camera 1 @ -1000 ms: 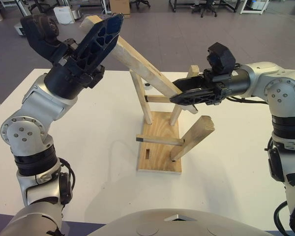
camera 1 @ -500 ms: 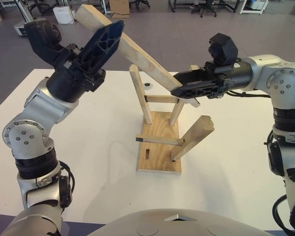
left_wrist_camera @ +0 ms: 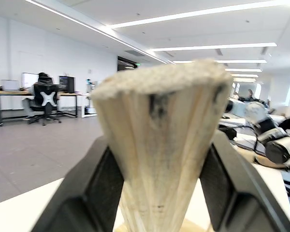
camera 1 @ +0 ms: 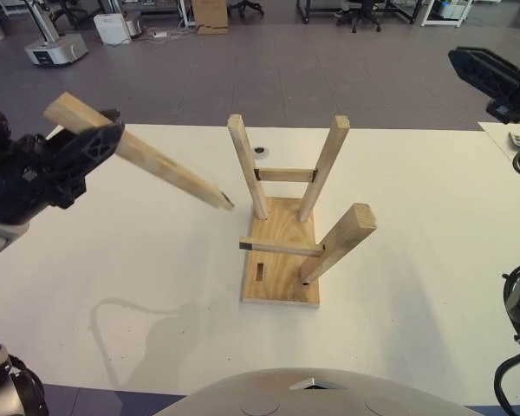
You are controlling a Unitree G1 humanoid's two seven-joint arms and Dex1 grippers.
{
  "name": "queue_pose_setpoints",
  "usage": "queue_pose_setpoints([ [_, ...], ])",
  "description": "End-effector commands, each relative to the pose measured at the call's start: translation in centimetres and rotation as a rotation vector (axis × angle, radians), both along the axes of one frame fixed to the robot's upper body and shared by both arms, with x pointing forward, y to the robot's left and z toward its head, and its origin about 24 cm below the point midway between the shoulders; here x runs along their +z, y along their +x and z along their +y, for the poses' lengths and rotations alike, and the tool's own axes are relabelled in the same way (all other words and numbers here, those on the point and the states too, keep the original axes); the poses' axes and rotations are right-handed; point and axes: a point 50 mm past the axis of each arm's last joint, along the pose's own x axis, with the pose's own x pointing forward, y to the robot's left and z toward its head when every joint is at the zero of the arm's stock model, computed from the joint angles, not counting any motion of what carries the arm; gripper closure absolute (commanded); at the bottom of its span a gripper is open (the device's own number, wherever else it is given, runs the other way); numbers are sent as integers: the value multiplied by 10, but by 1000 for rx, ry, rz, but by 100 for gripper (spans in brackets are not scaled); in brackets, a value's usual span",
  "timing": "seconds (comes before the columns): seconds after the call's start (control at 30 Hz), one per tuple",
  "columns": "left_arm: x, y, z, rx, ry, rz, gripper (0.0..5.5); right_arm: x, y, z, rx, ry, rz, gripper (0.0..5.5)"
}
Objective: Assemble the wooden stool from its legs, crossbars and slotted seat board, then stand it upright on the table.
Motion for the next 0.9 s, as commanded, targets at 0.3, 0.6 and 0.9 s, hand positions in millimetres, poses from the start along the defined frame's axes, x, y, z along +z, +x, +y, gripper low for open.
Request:
queue_pose_setpoints([
  [0.3,-65,5,-35,-276,121,-18,346,-182,-55,14,197,-343,639,260],
  [0.6,-86,3,-50,-370,152,-11,346,-181,-54,20,253,-317,643,260],
  [0.9,-79,32,-51,-491,287,-25,347,-181,-53,38,302,-294,627,260],
])
